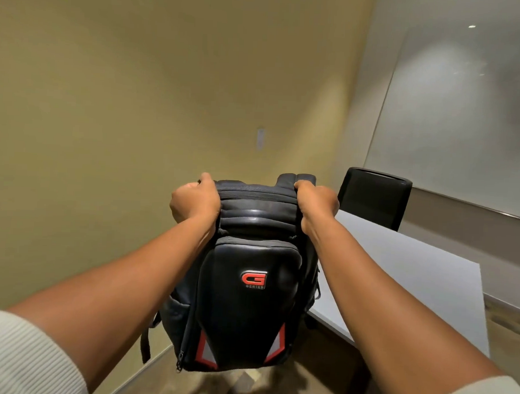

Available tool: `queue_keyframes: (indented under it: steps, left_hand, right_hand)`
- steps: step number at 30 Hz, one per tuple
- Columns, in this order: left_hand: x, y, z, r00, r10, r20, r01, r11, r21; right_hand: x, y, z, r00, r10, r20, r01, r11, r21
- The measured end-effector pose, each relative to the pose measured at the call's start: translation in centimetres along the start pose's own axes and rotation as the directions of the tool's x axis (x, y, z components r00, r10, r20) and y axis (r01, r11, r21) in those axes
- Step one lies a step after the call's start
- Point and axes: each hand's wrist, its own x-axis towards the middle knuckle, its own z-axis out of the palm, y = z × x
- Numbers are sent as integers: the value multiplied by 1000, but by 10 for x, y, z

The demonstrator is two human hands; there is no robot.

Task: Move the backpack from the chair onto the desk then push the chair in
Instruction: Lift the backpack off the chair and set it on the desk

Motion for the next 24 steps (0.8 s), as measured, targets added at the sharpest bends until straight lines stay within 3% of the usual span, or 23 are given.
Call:
queue_keyframes:
  steps: [8, 13, 19, 24]
  left_hand:
    - [76, -7, 85, 996, -83, 43, 86, 993, -85]
    - [110, -17, 151, 976, -201, 82, 211, 966, -149]
    - [144, -32, 233, 900, -407, 154, 433, 877, -210]
    - [171, -37, 295, 852, -492, 182, 523, 818, -239]
  right_hand:
    - [95, -6, 80, 1000, -24, 6, 25, 999, -29]
    - [175, 0, 121, 999, -33, 31, 35, 996, -79]
    - [273, 13, 166, 994, -23, 104, 38, 989, -141]
    - [341, 19, 199, 990, 2, 139, 29, 976, -216]
